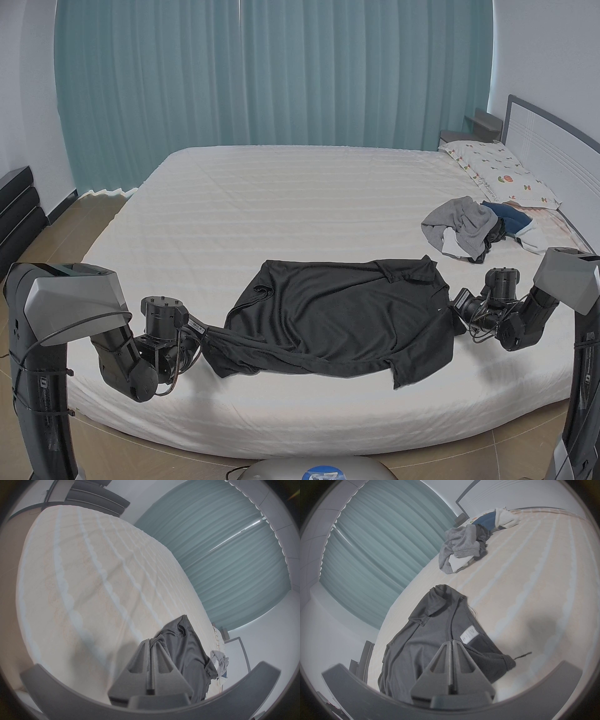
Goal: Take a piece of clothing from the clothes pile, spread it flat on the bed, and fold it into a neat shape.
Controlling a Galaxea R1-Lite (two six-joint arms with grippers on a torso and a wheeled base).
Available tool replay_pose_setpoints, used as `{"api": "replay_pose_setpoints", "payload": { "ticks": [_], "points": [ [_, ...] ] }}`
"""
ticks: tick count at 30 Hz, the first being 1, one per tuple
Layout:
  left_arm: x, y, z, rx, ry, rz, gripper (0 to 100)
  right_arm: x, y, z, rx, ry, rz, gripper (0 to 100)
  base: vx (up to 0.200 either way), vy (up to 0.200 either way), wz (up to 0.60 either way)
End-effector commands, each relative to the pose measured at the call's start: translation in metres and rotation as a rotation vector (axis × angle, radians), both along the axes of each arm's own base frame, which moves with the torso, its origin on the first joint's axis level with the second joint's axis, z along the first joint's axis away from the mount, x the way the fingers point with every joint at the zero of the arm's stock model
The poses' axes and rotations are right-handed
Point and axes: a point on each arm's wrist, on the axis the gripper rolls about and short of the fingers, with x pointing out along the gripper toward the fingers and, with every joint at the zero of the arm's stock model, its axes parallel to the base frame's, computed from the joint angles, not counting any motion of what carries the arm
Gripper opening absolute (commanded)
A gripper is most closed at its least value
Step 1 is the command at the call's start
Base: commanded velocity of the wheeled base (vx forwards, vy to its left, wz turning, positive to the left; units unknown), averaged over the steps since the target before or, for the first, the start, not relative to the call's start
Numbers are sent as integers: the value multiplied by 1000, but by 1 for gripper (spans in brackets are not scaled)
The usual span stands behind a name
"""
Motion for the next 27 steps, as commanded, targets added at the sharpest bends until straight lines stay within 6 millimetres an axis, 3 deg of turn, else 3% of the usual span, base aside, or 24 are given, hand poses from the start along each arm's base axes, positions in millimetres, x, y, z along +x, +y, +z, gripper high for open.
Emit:
{"api": "replay_pose_setpoints", "payload": {
  "ticks": [1, 2, 7, 10, 15, 18, 19, 21, 27],
  "points": [
    [4, 2, -10, 10, -10, 17, 0, 11, 3, -23, -1, 14, 7, 0, 0, 0, 0],
    [4, 2, -10, 10, -12, 17, 0, 11, 3, -25, 0, 18, 8, 100, 0, 0, 0],
    [3, 2, -11, 12, -13, 14, 0, 1, -3, -22, 9, 37, 9, 100, 0, 0, 0],
    [3, 2, -11, 12, -13, 14, 0, -11, -10, -5, 25, 18, 19, 100, 0, 0, 0],
    [2, 2, -11, 13, -10, 12, 0, -48, -13, 16, 77, 50, 123, 100, 0, 0, 0],
    [2, 2, -11, 14, -8, 10, 0, -54, -12, 16, 84, 64, 143, 100, 0, 0, 0],
    [1, 1, -11, 16, -7, 6, 0, -72, -7, 9, 85, 122, 190, 100, 0, 0, 0],
    [0, 1, -11, 15, -5, 5, 0, -80, -6, 2, 60, 155, 213, 100, 0, 0, 0],
    [0, 1, -11, 15, -7, 5, 0, -87, -5, -2, 29, 182, 230, 100, 0, 0, 0]
  ]
}}
